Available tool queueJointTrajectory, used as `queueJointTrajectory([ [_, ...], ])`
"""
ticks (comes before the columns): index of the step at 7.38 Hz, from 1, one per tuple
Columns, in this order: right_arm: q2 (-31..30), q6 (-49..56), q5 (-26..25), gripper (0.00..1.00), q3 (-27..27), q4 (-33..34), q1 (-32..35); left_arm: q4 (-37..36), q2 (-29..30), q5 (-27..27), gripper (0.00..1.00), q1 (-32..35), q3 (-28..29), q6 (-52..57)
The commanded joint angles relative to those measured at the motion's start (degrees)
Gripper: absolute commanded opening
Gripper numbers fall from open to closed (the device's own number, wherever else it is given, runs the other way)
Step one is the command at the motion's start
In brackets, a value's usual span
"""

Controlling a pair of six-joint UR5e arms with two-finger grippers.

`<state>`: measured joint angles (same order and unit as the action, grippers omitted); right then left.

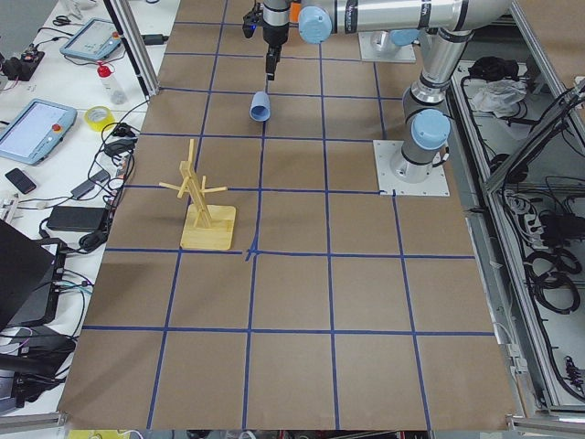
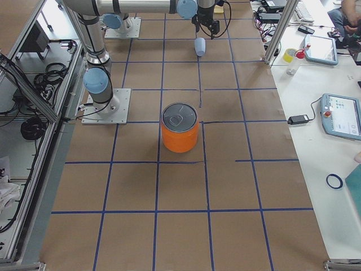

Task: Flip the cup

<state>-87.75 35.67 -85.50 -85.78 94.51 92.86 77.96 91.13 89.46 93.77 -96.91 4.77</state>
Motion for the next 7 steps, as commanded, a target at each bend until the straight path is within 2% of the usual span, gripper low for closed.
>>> queueJointTrajectory([
  [1, -3.92, -19.42, -4.20, 1.00, 0.35, -1.17, -1.45, 0.00, 0.10, -0.33, 1.00, 0.01, -0.12, -0.02],
  [3, -4.10, -34.12, -3.98, 1.00, 0.62, -1.26, -1.37, 0.09, 0.45, -0.16, 1.00, 0.01, -0.12, 0.24],
  [4, -3.58, -38.70, -4.06, 1.00, 0.88, 1.00, -1.28, -0.08, 0.54, -0.59, 1.00, -0.25, -0.04, 0.16],
  [5, -2.01, -39.01, -4.41, 1.00, 0.88, 5.73, -1.28, -0.43, 0.80, -2.95, 1.00, -1.03, -0.04, 4.33],
  [6, -1.64, -38.58, -3.98, 1.00, 0.79, 5.69, -1.28, -0.44, 1.24, -6.02, 1.00, -1.56, 0.05, 10.55],
  [7, -1.64, -38.57, -3.45, 1.00, 0.36, 5.42, -1.10, -0.70, 2.99, -6.22, 1.00, -3.22, -0.04, 11.31],
])
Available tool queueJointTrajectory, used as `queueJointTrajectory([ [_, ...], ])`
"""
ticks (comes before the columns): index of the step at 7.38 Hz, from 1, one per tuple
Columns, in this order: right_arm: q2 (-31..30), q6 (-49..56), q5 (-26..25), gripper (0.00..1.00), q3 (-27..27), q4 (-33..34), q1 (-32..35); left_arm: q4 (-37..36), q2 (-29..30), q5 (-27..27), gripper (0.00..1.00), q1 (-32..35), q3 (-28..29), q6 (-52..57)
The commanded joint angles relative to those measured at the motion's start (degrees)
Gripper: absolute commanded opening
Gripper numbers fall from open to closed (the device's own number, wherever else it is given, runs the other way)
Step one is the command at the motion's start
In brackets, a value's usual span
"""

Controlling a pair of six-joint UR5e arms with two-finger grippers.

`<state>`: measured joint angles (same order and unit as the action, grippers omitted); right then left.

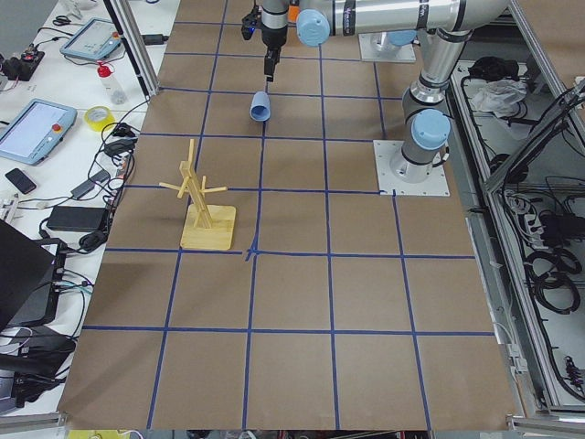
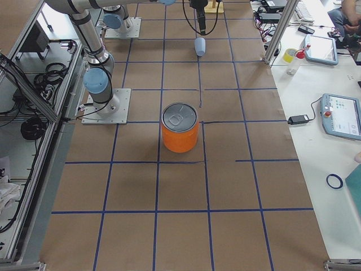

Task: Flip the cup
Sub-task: 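Reach the left gripper toward the open end of the lying cup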

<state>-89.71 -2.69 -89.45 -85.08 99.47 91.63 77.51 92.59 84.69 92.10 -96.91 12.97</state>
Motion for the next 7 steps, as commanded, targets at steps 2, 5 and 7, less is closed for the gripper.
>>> queueJointTrajectory([
  [2, 0.32, 0.14, 0.69, 1.00, -0.52, 0.28, 0.13, -6.03, 6.95, -8.18, 1.00, -3.06, -0.21, 3.20],
  [5, 0.41, 0.58, 0.68, 1.00, -0.44, 0.90, 0.13, -14.22, 13.74, -16.98, 1.00, -4.46, -3.19, 6.97],
  [7, 0.41, 0.58, 0.68, 1.00, -0.61, 0.98, 0.21, -15.10, 16.90, -17.71, 1.00, -4.56, -3.55, 7.42],
])
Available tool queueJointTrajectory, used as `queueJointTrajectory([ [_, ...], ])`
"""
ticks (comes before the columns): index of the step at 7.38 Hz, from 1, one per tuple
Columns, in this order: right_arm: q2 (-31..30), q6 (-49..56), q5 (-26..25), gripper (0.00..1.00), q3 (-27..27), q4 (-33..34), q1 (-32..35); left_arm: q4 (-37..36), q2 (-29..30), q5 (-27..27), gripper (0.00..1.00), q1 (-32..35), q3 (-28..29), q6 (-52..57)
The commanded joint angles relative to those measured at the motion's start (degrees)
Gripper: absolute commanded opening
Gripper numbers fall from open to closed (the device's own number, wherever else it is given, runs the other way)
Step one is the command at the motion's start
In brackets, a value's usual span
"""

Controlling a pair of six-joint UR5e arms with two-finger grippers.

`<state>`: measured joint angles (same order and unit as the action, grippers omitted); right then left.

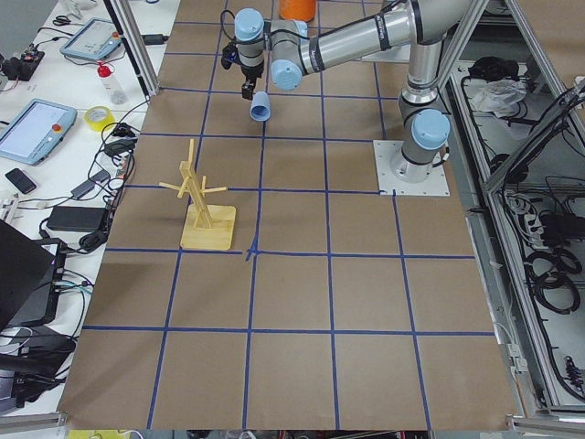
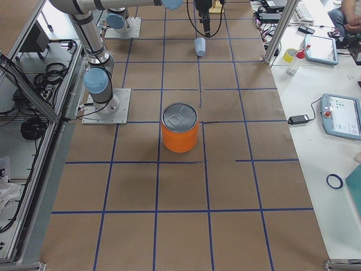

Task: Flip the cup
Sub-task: 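Reach the left gripper toward the open end of the lying cup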

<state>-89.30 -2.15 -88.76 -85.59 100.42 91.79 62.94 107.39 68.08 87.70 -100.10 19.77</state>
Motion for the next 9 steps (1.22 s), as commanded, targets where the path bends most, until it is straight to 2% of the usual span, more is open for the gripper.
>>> queueJointTrajectory([
  [1, 0.00, 0.04, 0.08, 1.00, -0.10, 0.04, 0.06, -0.80, 3.25, -1.19, 1.00, -0.16, -0.53, 0.79],
  [4, 0.27, 0.13, 0.08, 1.00, -0.19, -0.22, 1.29, -5.27, 6.59, -2.58, 0.99, -0.16, -3.51, 0.27],
  [5, 0.27, 0.13, 0.08, 1.00, -0.19, -0.22, 1.29, -6.24, 7.56, -6.77, 0.99, -0.16, -4.39, 0.01],
  [7, 0.27, 0.13, -0.01, 1.00, -0.19, -0.31, 1.29, -6.25, 8.62, -8.22, 0.99, -0.16, -4.40, -2.72],
  [8, 0.27, 0.13, -0.01, 1.00, -0.19, -0.31, 1.29, -6.16, 8.80, -10.83, 0.98, -0.07, -4.49, -3.15],
  [9, 0.27, 0.13, -0.01, 1.00, -0.28, -0.40, 1.29, -6.07, 9.32, -12.69, 0.83, -0.16, -4.49, -3.68],
])
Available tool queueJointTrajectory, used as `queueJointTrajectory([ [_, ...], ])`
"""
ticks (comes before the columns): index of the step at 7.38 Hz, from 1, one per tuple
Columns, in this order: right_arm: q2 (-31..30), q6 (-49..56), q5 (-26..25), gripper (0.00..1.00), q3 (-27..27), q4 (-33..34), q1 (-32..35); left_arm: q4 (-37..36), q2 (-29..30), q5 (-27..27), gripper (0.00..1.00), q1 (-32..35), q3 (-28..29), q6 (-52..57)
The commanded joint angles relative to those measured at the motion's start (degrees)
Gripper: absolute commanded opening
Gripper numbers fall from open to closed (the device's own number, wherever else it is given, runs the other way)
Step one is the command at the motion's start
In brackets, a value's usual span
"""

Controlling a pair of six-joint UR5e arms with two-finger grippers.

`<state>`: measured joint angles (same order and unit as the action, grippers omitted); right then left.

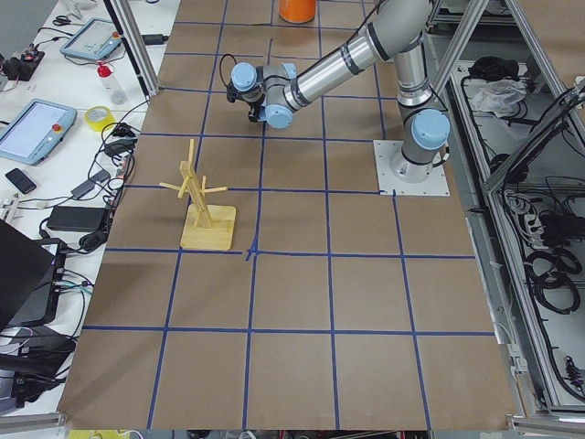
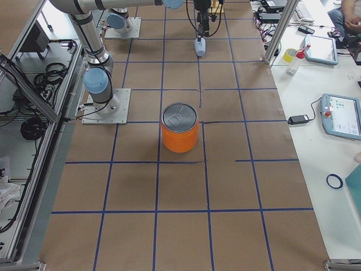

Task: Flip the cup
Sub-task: 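Close the left gripper on the cup's rim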

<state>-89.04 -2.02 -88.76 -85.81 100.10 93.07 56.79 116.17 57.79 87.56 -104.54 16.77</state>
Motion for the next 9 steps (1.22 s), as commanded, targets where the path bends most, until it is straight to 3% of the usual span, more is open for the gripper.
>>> queueJointTrajectory([
  [1, -0.08, -0.09, -0.01, 1.00, -0.23, -0.08, 0.09, 0.16, 0.81, -2.86, 0.69, -0.03, -0.05, -1.99],
  [5, 0.00, 0.00, -0.10, 1.00, -0.59, 0.18, 0.18, -0.01, -0.50, -6.97, 0.20, -0.03, 2.67, -6.30],
  [6, 0.00, 0.00, -0.01, 1.00, -0.59, 0.18, 0.18, 0.60, -0.94, -7.25, 0.00, 0.06, 2.59, -6.57],
  [9, 0.00, 0.00, -0.10, 1.00, -0.68, 0.18, 0.18, 0.95, -3.39, -6.03, 0.00, 0.24, 2.76, -8.16],
])
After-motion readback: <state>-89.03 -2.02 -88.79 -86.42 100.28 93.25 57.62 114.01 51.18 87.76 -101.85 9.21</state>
